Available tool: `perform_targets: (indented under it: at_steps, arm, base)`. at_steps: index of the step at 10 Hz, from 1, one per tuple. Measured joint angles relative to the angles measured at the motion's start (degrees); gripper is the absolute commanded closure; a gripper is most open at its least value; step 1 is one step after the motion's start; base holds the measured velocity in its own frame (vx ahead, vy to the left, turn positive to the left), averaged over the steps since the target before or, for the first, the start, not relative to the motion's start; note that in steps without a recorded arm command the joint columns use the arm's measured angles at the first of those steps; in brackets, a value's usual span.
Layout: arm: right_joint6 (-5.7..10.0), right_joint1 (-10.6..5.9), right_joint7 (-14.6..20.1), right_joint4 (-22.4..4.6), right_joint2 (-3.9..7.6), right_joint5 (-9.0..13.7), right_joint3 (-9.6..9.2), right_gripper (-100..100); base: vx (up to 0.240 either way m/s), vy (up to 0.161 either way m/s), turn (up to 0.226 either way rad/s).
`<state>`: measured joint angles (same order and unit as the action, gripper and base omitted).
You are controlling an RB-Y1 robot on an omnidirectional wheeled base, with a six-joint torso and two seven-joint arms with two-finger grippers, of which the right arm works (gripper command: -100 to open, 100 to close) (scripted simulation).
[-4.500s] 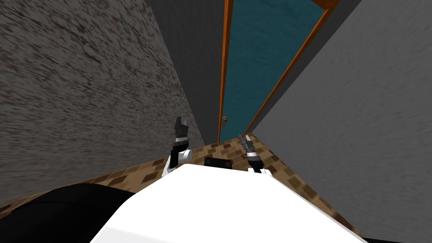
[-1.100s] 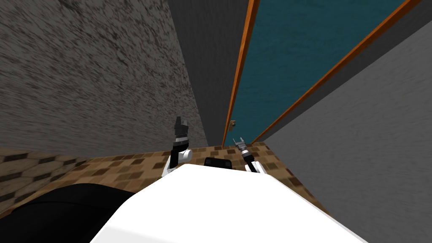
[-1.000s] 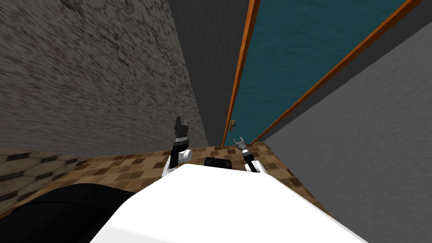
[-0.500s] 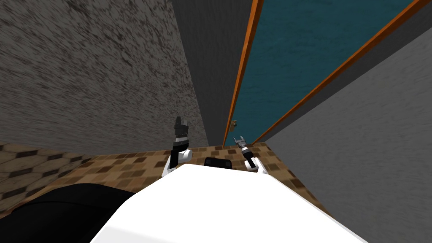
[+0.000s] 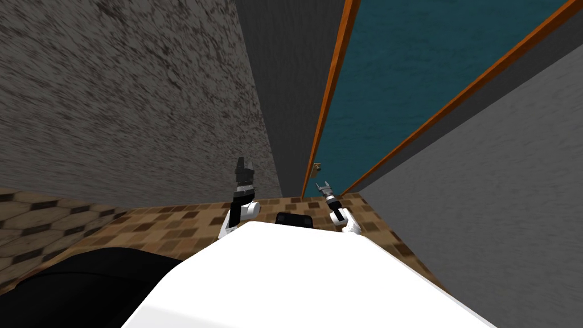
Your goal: Pull the door open
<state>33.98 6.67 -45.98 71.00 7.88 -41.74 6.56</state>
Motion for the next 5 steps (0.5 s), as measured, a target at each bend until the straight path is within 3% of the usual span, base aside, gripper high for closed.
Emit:
perform_targets:
  at_steps: [2, 4, 5]
  arm:
    - [-0.34, -2.25, -0.5, -2.2, 0.53, 0.9, 0.31, -100]
    - [0.06, -5.62, -1.6, -6.4, 1.26, 2.3, 1.22, -100]
    - [-0.49, -6.44, -1.6, -6.7, 1.57, 2.8, 1.09, -100]
  base:
    - [0.013, 0.017, 0.019]
    - [0.023, 0.02, 0.021]
    - [0.022, 0.014, 0.017]
